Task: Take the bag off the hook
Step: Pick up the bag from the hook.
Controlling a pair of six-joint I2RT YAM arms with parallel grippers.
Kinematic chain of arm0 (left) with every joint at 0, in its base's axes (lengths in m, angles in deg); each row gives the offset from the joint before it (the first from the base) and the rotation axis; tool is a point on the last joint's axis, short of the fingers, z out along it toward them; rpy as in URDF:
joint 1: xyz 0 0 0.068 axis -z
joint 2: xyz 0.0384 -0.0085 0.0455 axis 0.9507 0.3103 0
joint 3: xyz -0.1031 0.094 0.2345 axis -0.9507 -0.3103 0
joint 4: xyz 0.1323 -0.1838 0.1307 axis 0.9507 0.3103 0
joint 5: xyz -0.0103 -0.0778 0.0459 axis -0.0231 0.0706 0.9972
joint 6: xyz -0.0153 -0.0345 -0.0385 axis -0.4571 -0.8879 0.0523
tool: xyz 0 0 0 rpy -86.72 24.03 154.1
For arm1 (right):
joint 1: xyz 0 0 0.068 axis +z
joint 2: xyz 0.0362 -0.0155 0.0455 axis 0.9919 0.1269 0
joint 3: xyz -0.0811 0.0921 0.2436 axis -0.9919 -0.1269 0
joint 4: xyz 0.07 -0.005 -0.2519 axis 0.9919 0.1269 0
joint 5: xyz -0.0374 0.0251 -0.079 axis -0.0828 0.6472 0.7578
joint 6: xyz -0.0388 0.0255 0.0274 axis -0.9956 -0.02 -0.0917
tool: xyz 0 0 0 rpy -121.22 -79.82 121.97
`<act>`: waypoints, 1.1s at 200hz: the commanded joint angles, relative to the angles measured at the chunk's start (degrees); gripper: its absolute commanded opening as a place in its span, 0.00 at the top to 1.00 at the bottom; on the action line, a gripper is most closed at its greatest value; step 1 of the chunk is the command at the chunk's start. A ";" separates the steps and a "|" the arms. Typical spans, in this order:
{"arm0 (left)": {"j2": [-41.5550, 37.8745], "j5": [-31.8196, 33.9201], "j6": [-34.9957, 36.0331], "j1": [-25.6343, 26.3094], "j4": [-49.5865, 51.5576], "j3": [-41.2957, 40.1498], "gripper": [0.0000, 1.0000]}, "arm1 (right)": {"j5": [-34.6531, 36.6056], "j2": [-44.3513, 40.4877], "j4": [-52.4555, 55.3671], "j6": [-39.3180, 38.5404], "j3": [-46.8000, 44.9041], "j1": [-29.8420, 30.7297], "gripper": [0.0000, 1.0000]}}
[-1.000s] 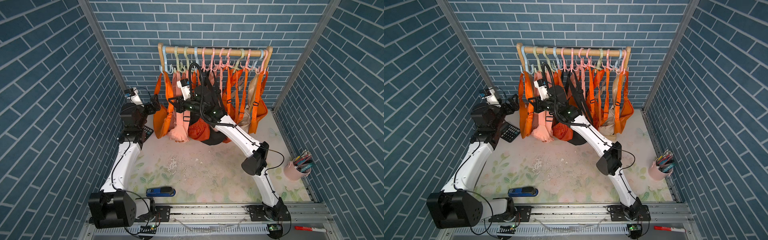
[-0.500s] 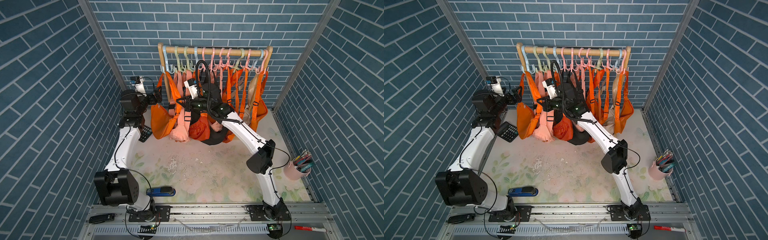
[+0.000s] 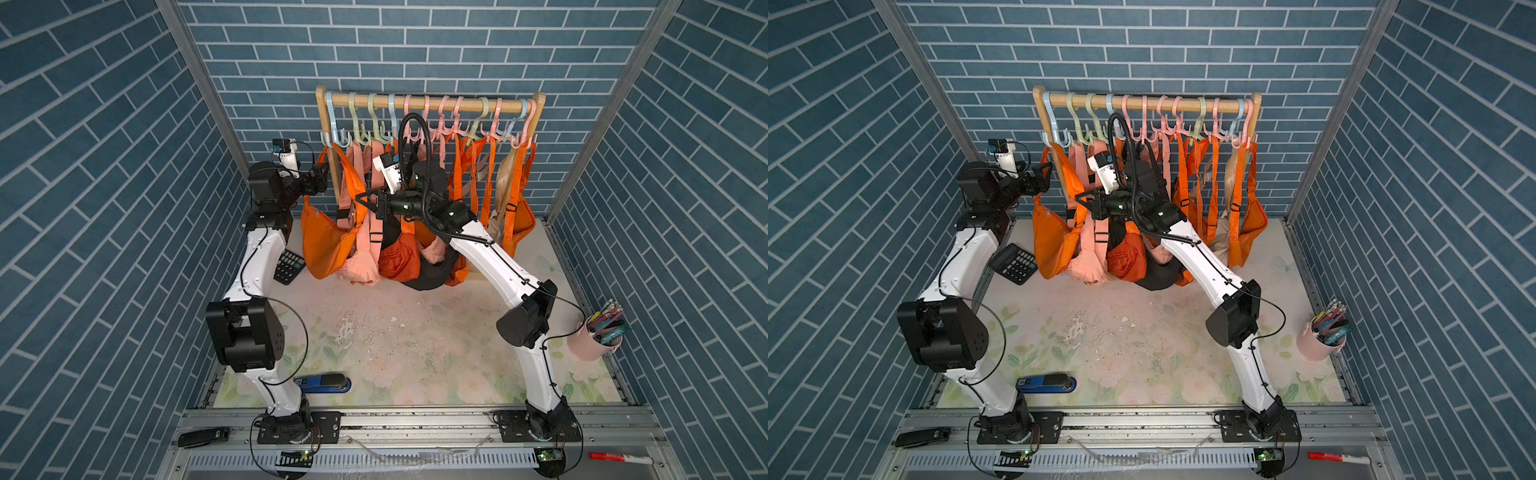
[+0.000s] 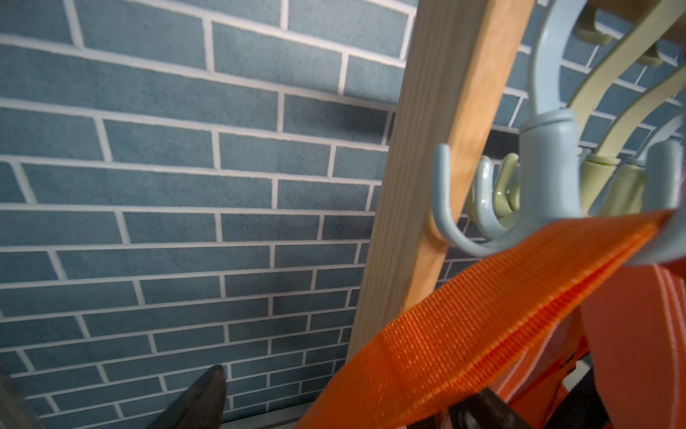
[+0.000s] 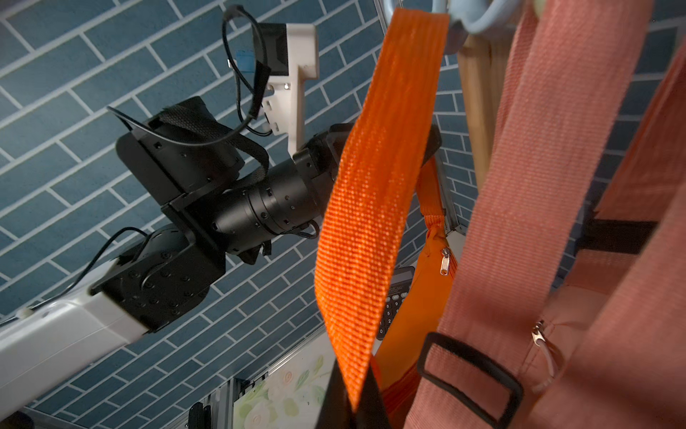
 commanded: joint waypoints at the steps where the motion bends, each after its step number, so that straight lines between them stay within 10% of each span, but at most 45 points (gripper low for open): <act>1: 2.12 -3.16 0.49 -0.30 0.48 3.21 0.16 | -2.16 1.89 0.05 0.78 3.10 -1.08 1.00; 42: 3.67 -2.31 0.97 -0.30 -1.04 4.63 0.55 | -3.02 3.32 -0.25 1.27 4.44 -1.78 1.00; 68: 3.24 -0.38 2.13 -0.21 -1.27 4.95 1.00 | -3.06 4.30 -0.06 1.48 5.91 -1.94 1.00; 220: -2.42 6.74 -4.76 0.15 -0.76 12.51 1.00 | 5.50 10.47 -10.07 10.38 17.59 -2.09 1.00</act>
